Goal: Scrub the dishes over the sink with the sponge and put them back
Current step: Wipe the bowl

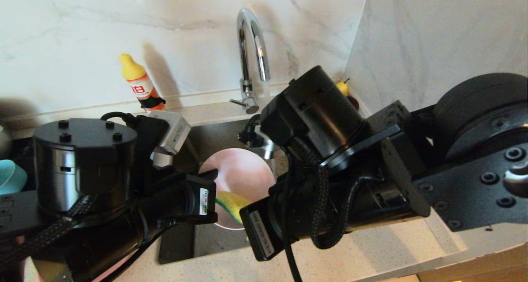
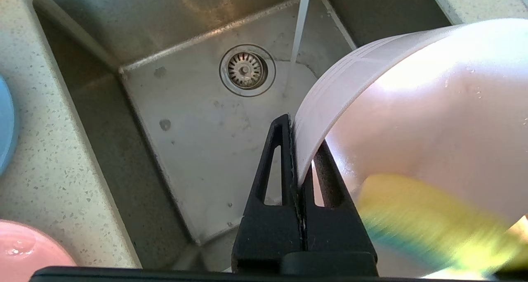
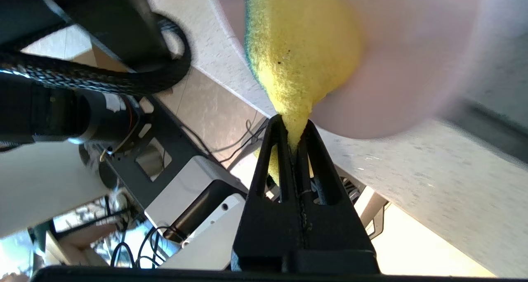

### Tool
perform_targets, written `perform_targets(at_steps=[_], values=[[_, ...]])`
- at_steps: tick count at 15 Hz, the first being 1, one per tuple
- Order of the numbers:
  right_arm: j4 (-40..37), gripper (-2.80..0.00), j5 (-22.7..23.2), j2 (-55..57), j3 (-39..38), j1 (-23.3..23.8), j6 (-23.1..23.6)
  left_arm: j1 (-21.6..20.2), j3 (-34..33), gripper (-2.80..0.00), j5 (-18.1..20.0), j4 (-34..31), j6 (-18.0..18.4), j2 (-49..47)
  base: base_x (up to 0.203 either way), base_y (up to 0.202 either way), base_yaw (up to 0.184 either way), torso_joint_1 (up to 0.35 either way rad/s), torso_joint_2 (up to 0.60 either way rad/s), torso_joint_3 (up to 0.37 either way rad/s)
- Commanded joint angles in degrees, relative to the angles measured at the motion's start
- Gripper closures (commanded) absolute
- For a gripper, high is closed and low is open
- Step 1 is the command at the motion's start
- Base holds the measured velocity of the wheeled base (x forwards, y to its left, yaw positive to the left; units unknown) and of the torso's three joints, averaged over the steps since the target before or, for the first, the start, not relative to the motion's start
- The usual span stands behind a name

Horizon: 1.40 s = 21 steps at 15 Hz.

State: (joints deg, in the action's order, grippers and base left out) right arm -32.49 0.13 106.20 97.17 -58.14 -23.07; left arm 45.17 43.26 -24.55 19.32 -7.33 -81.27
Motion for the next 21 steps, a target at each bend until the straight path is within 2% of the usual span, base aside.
perform_targets(at_steps=[1, 11, 21], values=[[-0.91, 0.00, 0.04, -2.49, -0.14, 1.19, -0.04, 0.01, 0.07, 0.00, -0.15, 0.10, -0.06, 0.15, 0.000, 0.000, 0.000, 0.000, 0.00, 0.000], [-0.79, 0.00, -0.07, -2.84, 4.17, 5.32, 0.22, 0.10, -2.00, 0.00, 0.10, -0.07, 0.38, 1.91, 0.000, 0.000, 0.000, 0.000, 0.00, 0.000], [-2.30, 0.00, -0.22, -6.70, 7.16, 5.35, 0.84, 0.10, -3.89, 0.00, 0.12, 0.02, 0.07, 2.20, 0.000, 0.000, 0.000, 0.000, 0.00, 0.000]])
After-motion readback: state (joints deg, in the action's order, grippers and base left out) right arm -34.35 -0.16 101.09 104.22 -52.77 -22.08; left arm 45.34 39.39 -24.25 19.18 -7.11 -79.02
